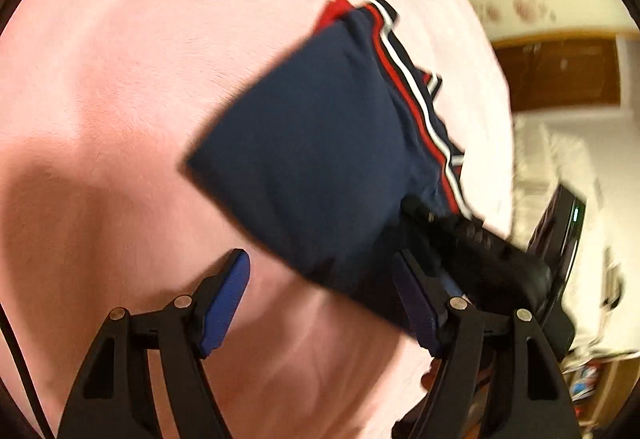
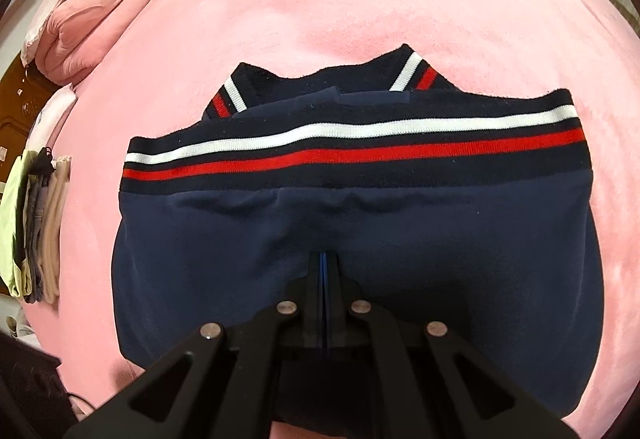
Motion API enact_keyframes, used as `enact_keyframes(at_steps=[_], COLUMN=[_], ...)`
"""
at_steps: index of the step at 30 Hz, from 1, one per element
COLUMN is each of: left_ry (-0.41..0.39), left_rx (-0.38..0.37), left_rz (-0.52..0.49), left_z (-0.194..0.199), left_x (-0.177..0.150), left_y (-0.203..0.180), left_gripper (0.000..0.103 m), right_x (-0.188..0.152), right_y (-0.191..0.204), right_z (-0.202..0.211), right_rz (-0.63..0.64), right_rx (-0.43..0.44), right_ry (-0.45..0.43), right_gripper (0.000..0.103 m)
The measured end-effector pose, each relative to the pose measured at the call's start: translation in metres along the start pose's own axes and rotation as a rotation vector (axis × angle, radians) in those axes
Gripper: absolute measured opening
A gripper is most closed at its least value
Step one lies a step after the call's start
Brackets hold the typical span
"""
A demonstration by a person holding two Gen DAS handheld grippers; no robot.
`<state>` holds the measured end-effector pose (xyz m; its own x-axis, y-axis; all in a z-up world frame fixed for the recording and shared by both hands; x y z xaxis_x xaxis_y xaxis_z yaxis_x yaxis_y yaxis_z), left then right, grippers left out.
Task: Fold large clothes
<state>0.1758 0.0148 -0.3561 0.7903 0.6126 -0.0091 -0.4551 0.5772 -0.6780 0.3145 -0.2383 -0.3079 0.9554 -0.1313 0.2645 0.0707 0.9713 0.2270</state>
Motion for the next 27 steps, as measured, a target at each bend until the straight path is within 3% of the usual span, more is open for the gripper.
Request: enact_keyframes(at_steps=[3, 7, 13, 15, 17, 20, 22, 27], left_ry=[-0.035, -0.070, -0.147, -0.187, -0.256, -0.321, -0.345, -0.404], left_rx=[-0.086, -0.135, -0.063, 0.031, 0.116, 0.160, 0.174, 0.256], left_rz=[0.067, 0.088, 0.103, -0.021, -0.218, -0.405, -0.477, -0.730], left_z=[-0.004, -0.018, -0.020, -0.016, -0.007, 0.000, 0.002, -0.001], left_x=[0.012, 0.025, 0.029, 0.024, 0.012, -0.001, -0.005, -0.027], left_y=[0.009, 0.005, -0.006, -0.029, -0.063, -0.101, -0.120, -0.159], left_gripper=[0.070, 0.057, 0.029, 0.024, 0.020, 0.017, 0.017, 0.017], right_x=[0.000, -0.002, -0.006, -0.008, -0.012, -0.013, -0.013, -0.012], right_y=[-0.005, -0.011, -0.013, -0.015, -0.020, -0.028, -0.038, -0.087], right_z=[0.001, 0.003, 0.007, 0.009, 0.013, 0.017, 0.022, 0.042], right_rz=[-0.025, -0.052, -0.113, -0.129, -0.146, -0.161, -0.177, -0.300], right_rx=[0.020, 0.046, 0.048, 0.052, 0.064, 0.096, 0.132, 0.252], right_ry=[-0.001, -0.009, -0.023, -0.030, -0.040, -0.047, -0.047, -0.066], right_gripper=[0.000, 0.000, 0.000, 0.000, 0.000, 0.000, 0.000, 0.000])
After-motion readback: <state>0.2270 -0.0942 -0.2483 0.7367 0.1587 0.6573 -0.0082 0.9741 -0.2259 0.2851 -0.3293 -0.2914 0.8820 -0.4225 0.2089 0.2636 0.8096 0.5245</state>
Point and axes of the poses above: each gripper's, at about its wrist camera, not at the fingertips, and z roughly against the way its jaws point, y to its left, x to its top, the point moved 3 cm from there along -z, roughly the way its jaws point
